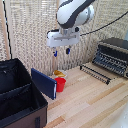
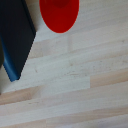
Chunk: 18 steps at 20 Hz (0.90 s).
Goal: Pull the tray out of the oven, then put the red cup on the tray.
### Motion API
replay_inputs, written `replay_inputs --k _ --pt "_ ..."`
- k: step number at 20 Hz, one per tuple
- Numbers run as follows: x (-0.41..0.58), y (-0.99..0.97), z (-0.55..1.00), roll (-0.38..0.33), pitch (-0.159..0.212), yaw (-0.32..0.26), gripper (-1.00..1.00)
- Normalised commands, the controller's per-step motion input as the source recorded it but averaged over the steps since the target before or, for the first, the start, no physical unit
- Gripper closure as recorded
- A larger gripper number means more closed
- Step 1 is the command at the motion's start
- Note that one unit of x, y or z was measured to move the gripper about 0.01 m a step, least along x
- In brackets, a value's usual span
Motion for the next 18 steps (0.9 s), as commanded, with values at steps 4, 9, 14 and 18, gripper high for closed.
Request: replay_inputs --k 4,9,14,18 --pt "-0.002 -0.2 0.0 -0.295 -0.064 0.176 -1.0" --pt "-0.014 -0.23 0.0 -0.301 -0.081 0.162 -1.0" --pt "-0.005 -0.23 0.0 -0.303 -0.078 0.162 -1.0" --pt "0.0 -0.26 -0.01 -0.318 -0.033 0.145 -1.0"
